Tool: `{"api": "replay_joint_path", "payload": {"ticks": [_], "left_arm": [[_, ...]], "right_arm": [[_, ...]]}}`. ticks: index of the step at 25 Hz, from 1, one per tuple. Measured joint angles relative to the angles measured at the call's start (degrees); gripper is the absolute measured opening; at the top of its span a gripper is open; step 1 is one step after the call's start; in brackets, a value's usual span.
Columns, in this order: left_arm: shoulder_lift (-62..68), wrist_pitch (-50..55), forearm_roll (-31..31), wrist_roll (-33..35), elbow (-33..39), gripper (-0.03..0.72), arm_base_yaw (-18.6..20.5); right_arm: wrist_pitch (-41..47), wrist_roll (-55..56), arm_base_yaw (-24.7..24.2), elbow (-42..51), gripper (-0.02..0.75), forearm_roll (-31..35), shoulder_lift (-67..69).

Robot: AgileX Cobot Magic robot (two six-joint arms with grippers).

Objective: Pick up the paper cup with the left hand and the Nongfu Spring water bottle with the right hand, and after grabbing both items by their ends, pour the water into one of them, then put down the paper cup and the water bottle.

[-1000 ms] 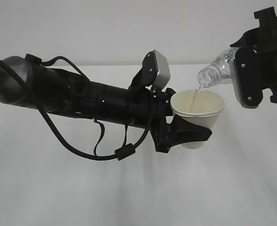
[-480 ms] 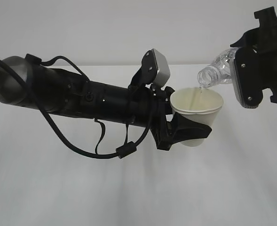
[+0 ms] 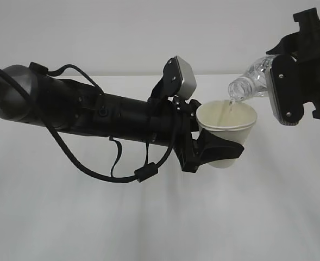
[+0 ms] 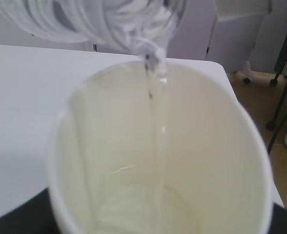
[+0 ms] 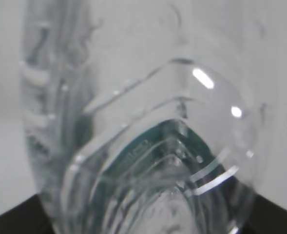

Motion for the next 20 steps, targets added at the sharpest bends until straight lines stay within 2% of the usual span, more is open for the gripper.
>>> {"api": "replay_joint_path", "payload": {"ticks": [20], "left_arm": [[0.0,0.0,-0.2,0.0,0.0,0.454,0.0]], "right_arm": [[0.0,-0.2,0.0,0.0,0.447,0.0,0.0]]}}
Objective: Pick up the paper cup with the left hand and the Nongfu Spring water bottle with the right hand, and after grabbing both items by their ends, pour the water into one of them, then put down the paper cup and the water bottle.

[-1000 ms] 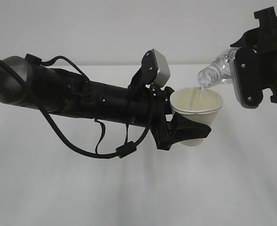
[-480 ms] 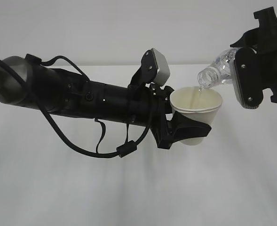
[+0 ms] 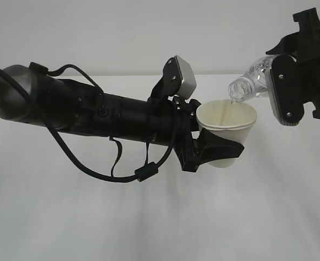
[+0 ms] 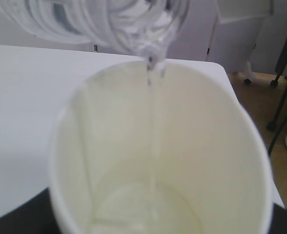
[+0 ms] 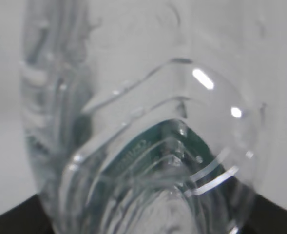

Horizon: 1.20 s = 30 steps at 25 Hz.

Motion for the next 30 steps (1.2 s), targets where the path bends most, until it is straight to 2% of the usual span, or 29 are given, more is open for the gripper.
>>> {"api": "replay_joint_path", "payload": {"ticks": [30], "left_arm": [[0.0,0.1,0.0,0.0,0.0,0.452,0.0]], "right_arm": [[0.1,-0.4,0.0,0.0,0.447,0.0,0.0]]}}
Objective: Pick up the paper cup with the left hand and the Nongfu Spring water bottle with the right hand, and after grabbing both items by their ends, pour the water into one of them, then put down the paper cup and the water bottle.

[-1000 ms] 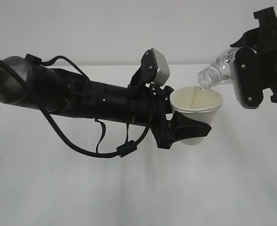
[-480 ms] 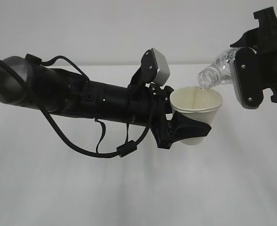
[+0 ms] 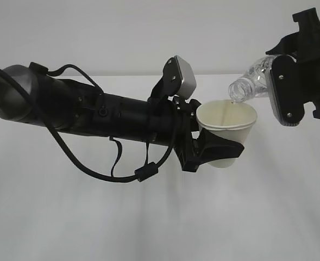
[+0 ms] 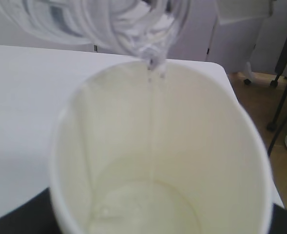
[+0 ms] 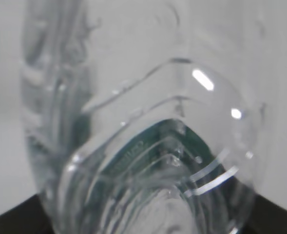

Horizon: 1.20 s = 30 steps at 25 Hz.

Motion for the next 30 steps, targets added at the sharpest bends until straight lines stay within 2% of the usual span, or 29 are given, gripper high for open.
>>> {"api": "replay_joint_path", "payload": {"ticks": [30], "left_arm": [[0.0,-0.1,0.0,0.0,0.0,0.441,0.0]], "right_arm": [[0.0,-0.9,0.0,0.0,0.447,0.0,0.0]]}}
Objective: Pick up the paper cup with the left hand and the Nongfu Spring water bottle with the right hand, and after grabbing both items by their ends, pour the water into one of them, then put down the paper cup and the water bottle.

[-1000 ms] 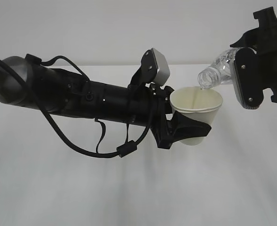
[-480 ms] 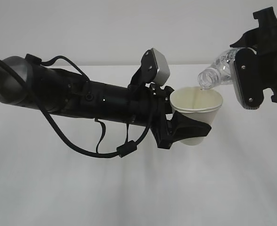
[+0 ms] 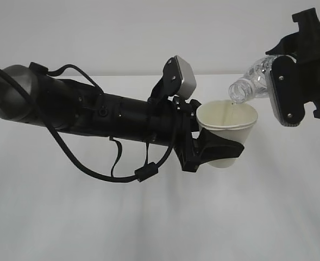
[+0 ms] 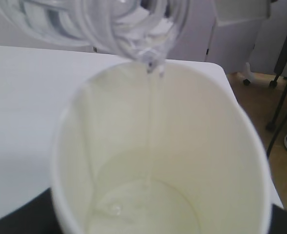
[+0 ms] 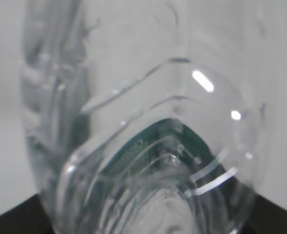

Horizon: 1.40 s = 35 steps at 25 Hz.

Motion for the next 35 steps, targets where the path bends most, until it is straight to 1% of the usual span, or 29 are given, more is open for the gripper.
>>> {"api": "replay_joint_path", "payload": {"ticks": [35], "left_arm": [[0.0,-1.3,1.1,0.0,0.0,0.439,0.0]], "right_arm": [[0.0,-1.4,0.0,-0.8,0.447,0.0,0.0]]}}
